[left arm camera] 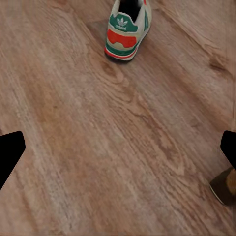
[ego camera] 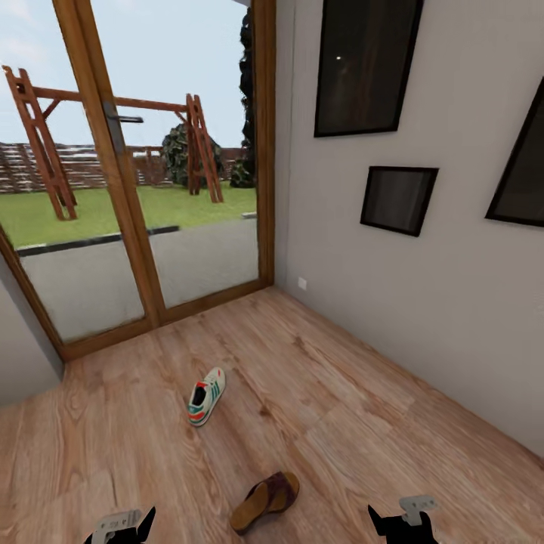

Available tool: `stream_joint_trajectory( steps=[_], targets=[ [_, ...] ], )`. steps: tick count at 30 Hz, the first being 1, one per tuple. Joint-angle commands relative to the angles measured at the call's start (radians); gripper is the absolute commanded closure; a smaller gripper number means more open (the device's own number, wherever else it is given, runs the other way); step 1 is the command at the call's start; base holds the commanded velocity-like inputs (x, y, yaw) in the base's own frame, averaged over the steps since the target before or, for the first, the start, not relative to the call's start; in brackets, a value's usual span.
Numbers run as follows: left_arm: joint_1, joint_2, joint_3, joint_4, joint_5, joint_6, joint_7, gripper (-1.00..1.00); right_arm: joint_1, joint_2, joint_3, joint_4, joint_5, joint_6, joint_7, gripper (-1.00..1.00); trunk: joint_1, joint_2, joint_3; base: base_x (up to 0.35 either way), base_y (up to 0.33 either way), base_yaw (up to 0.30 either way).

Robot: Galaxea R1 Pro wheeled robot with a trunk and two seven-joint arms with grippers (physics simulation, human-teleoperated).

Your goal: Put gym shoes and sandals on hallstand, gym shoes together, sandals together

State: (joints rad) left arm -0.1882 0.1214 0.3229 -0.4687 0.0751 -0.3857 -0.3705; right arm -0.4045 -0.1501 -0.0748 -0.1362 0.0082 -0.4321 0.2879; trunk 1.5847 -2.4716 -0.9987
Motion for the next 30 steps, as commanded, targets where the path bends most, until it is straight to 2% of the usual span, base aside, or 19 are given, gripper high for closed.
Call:
stream_joint_trajectory(
  steps=[1, 13, 20, 23, 24, 30],
  targets=[
    [0.000, 0.000, 0.004, 0.001, 0.008, 0.001, -0.010, -1.00, -0.001, 0.000, -0.008, 0.001, 0.001, -0.002, 0.008, -1.00, 0.000, 0.000, 0.000, 0.071, 0.033, -0.250],
    [0.000, 0.000, 0.004, 0.001, 0.007, 0.001, -0.010, -1.00, -0.001, 0.000, -0.008, 0.001, 0.001, -0.002, 0.008, -1.00, 0.000, 0.000, 0.006, 0.016, 0.008, -0.247],
    [0.000, 0.002, -0.005, -0.001, -0.007, 0.003, -0.014, -1.00, -0.001, 0.002, -0.011, -0.003, 0.001, -0.001, 0.007, -1.00, 0.000, 0.000, 0.008, 0.001, 0.000, -0.090],
    [-0.007, 0.003, -0.013, -0.008, -0.037, 0.005, -0.018, -1.00, -0.002, 0.002, -0.011, -0.021, 0.001, 0.001, 0.007, -1.00, 0.000, 0.000, 0.008, 0.000, 0.000, -0.020],
    [-0.012, 0.004, -0.023, -0.013, -0.061, 0.007, -0.019, -1.00, -0.002, 0.002, -0.011, -0.050, 0.002, 0.005, 0.008, -1.00, 0.000, 0.000, 0.008, 0.000, 0.000, -0.010],
    [-0.027, 0.006, -0.058, -0.030, -0.151, 0.021, -0.019, -1.00, -0.002, 0.001, -0.009, -0.216, 0.008, 0.052, 0.009, -1.00, 0.000, 0.000, 0.008, 0.000, 0.000, -0.005]
  ],
)
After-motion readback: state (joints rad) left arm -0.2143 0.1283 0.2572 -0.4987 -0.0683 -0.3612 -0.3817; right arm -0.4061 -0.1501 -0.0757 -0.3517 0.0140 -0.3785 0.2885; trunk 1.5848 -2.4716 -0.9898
